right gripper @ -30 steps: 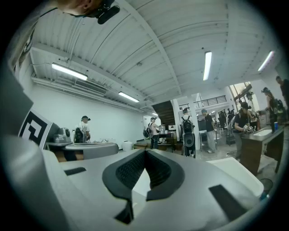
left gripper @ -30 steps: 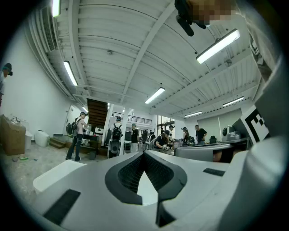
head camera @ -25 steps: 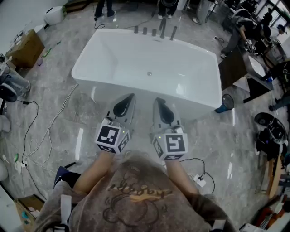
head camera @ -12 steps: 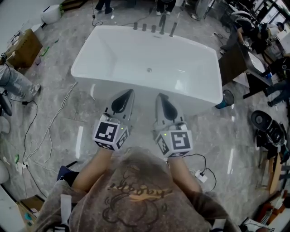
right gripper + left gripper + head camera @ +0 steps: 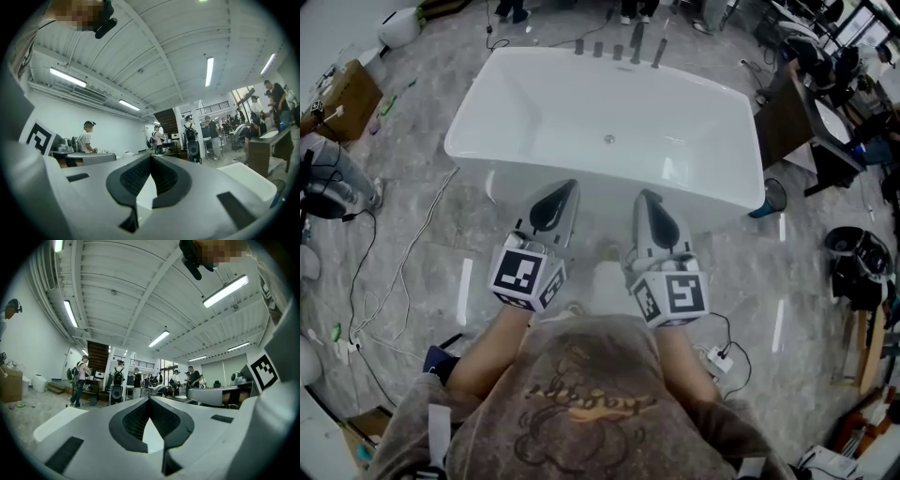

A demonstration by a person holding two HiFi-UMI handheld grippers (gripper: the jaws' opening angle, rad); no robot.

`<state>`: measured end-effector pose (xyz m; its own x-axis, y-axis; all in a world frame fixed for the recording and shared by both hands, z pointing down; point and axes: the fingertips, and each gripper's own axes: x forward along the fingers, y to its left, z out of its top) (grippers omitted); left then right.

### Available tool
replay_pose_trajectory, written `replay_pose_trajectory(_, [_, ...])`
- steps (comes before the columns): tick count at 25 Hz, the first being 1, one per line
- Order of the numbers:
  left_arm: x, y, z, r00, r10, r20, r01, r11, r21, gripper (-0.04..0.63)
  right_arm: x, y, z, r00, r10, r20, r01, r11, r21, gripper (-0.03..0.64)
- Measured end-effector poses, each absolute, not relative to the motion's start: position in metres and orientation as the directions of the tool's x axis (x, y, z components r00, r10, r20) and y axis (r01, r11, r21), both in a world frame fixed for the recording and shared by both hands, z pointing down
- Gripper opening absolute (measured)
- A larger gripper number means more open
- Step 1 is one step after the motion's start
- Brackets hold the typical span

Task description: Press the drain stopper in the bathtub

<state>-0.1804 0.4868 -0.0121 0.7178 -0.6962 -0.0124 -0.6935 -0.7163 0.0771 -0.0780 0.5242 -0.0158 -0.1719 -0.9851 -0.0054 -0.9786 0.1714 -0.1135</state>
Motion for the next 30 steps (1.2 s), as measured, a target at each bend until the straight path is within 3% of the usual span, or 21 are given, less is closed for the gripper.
replay_pose_trajectory(14, [-0.159,0.404,0.004,0.702,-0.712,-0.010,-0.710,-0.701,0.067,0.006,-0.054,0.440,-0.001,-0.185,-0.983,-0.020,-0.974,0.186,-0.128,0.003])
replay_pose_trajectory(30, [-0.075,0.249,-0.011,0.685,-0.728,-0.016,-0.724,-0.684,0.091,0.006,0.026,0.282,-0.012,-0.223,-0.975,-0.007,-0.969,0.223,-0.111,0.003])
